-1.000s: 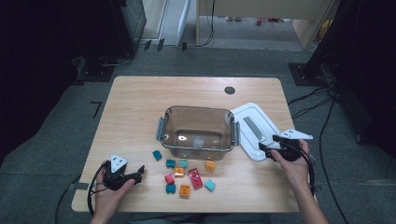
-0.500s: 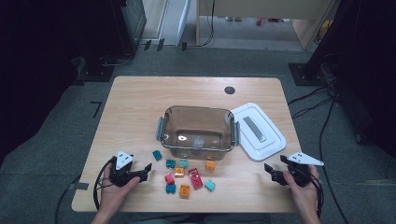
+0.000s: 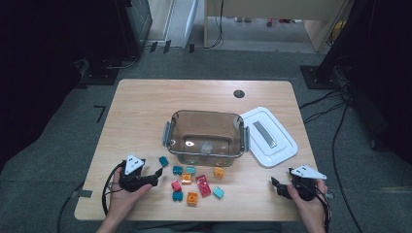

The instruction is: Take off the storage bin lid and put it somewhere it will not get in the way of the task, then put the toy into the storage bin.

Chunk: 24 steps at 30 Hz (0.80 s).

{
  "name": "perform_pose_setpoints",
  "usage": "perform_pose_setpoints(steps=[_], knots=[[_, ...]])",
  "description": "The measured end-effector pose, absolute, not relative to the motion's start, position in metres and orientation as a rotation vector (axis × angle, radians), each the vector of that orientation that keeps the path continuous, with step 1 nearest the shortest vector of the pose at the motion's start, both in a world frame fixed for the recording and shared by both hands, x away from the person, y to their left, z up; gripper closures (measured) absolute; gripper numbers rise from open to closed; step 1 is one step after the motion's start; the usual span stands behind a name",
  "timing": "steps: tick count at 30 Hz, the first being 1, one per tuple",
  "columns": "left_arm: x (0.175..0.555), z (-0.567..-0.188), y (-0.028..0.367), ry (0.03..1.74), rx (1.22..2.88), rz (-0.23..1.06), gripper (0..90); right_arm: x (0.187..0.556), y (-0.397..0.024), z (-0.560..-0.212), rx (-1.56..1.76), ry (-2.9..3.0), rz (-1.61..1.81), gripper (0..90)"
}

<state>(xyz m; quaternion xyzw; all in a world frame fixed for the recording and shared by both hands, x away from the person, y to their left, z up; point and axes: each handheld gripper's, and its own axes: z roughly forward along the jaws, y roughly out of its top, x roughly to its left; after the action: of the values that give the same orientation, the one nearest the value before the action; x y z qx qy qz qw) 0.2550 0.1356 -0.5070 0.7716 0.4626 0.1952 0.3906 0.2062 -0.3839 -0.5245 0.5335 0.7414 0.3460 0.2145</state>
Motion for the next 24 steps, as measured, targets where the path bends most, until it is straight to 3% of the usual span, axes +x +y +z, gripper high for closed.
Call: perform_pose_setpoints(steps=[5, 15, 24], knots=[[0.256, -0.507, 0.130, 1.156, 1.970, 0.490, 23.6, 0.209, -0.373, -0.525, 1.498, 2.047, 0.903, 8.0], [0.263, -0.507, 0.123, 1.138, 1.986, 0.505, 26.2, 0.211, -0.370, -0.526, 1.504, 2.054, 0.892, 3.2], [0.267, -0.510, 0.109, 1.111, 2.004, 0.536, 37.5, 0.212, -0.369, -0.526, 1.507, 2.060, 0.889, 1.8]])
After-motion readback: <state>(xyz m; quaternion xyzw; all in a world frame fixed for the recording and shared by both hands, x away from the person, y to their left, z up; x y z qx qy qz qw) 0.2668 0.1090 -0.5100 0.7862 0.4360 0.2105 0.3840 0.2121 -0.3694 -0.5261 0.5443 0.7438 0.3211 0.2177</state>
